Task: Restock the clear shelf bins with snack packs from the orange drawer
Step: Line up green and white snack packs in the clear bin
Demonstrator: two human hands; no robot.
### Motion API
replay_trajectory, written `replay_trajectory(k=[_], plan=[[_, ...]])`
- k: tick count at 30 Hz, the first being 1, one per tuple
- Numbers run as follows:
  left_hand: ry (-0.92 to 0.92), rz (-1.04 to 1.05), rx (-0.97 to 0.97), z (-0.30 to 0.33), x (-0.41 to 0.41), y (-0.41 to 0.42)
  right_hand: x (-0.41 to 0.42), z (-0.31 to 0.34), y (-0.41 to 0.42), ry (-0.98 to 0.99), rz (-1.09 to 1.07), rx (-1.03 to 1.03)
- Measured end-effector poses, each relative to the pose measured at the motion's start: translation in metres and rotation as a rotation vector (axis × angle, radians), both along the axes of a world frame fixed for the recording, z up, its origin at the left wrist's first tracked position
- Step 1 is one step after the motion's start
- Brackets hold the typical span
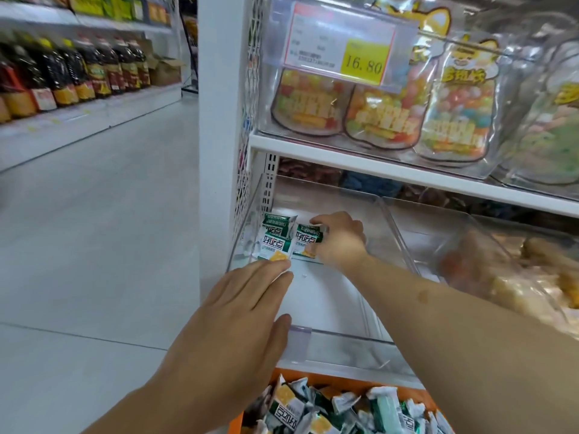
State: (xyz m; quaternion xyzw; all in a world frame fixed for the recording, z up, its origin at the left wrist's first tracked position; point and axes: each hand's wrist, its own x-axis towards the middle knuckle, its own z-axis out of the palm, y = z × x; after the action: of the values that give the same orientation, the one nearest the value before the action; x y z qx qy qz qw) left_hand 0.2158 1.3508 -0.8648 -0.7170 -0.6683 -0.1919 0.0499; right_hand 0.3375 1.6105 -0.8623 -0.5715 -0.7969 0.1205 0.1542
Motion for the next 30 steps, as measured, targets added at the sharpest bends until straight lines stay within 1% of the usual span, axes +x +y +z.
replay_trajectory(k=[4, 11, 15, 19, 23, 27, 30], plan=[[0.001, 0.002, 0.016, 0.000, 0.000, 0.001, 0.000, -0.007, -0.001, -0.010, -0.060, 0.044], [-0.003, 0.003, 0.009, 0.000, 0.002, 0.001, -0.001, -0.001, -0.008, -0.071, -0.062, 0.046], [-0.027, 0.003, 0.009, 0.000, 0.002, 0.001, -0.001, -0.002, -0.010, -0.115, -0.084, 0.081], [-0.028, 0.011, 0.002, 0.001, 0.002, 0.001, -0.002, -0.006, -0.010, -0.057, -0.128, 0.070], [-0.048, 0.005, -0.015, 0.002, 0.003, 0.001, -0.002, -0.004, -0.010, -0.042, -0.149, 0.057], [-0.049, 0.016, -0.035, 0.003, 0.003, 0.001, 0.001, 0.004, -0.014, 0.012, -0.122, 0.029], [-0.110, 0.013, -0.051, 0.005, 0.004, -0.002, 0.008, 0.013, -0.027, 0.086, -0.064, 0.003]])
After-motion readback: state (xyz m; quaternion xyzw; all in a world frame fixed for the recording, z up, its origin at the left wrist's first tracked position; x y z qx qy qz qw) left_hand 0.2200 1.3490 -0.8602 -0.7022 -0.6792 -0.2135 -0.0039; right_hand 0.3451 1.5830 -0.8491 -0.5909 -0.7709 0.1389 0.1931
